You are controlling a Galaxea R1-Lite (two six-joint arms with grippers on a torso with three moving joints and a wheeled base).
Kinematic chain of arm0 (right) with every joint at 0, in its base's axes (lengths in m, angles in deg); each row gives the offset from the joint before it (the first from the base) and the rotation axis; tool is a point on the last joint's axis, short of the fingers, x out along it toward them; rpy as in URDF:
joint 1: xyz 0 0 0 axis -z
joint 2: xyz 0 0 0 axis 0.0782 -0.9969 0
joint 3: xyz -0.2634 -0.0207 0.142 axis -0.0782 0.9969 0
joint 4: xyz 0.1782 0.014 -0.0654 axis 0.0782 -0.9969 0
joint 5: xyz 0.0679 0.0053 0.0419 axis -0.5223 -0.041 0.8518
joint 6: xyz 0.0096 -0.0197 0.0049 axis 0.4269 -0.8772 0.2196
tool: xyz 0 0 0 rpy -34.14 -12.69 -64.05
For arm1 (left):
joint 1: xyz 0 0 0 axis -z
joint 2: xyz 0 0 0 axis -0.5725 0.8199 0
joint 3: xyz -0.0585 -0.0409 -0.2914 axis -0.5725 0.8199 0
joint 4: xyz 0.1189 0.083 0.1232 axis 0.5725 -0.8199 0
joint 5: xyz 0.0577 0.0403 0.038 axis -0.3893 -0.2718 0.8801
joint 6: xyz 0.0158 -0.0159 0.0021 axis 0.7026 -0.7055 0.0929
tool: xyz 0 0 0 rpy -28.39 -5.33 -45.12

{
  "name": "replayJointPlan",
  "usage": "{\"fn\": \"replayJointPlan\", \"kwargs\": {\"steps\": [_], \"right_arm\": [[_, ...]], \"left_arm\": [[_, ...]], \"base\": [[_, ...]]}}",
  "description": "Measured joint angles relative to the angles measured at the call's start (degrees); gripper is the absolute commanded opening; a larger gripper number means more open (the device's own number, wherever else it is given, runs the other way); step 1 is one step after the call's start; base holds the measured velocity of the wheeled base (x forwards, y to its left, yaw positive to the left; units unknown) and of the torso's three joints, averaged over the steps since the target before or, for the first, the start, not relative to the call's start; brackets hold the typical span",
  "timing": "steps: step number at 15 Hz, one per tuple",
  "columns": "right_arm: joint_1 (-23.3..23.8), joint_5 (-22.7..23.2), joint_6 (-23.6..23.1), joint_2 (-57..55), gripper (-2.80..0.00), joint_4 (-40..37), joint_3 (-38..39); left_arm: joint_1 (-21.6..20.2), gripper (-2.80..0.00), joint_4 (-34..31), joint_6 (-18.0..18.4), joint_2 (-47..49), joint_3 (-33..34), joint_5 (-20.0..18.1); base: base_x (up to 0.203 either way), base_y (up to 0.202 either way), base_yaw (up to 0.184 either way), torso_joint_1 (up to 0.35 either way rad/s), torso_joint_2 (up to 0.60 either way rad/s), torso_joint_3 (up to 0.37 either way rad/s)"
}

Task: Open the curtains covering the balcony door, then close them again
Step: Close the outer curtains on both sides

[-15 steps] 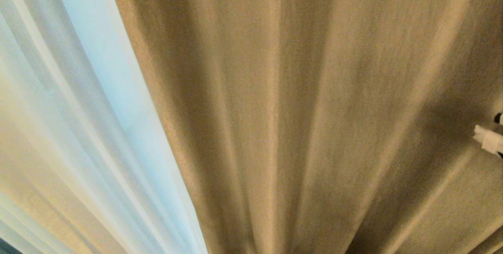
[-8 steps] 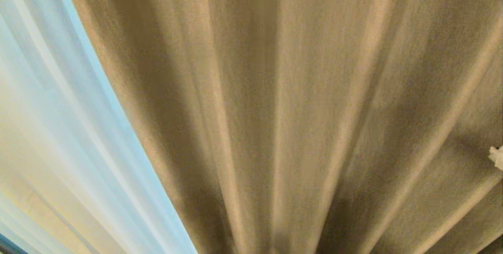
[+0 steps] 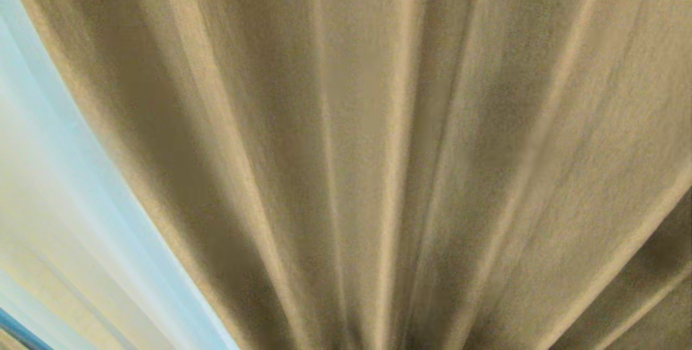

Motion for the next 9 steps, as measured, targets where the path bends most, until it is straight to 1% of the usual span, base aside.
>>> {"fn": "replayJointPlan", "kwargs": {"steps": [3, 6, 7, 9], "right_arm": [[0.41, -0.13, -0.41, 9.25, -2.8, -11.85, 0.74], [2.35, -0.23, -1.37, 17.01, -2.8, -23.34, 0.94], [2.84, -0.35, -1.89, 19.02, -2.8, -26.36, 0.96], [3.16, -0.35, -1.97, 23.05, -2.8, -28.17, 0.99]], "left_arm": [[0.0, -2.8, 0.0, 0.0, 0.0, 0.0, -0.02], [0.0, -2.8, 0.0, 0.01, 0.0, 0.0, 0.0], [0.0, -2.8, -0.02, 0.0, 0.0, 0.0, 0.0], [0.0, -2.8, -0.01, 0.01, 0.0, 0.0, 0.0]], "base": [[0.0, 0.0, 0.0, 0.0, 0.0, 0.0], [0.0, 0.0, 0.0, 0.0, 0.0, 0.0], [0.0, 0.0, 0.0, 0.0, 0.0, 0.0], [0.0, 0.0, 0.0, 0.0, 0.0, 0.0]]}}
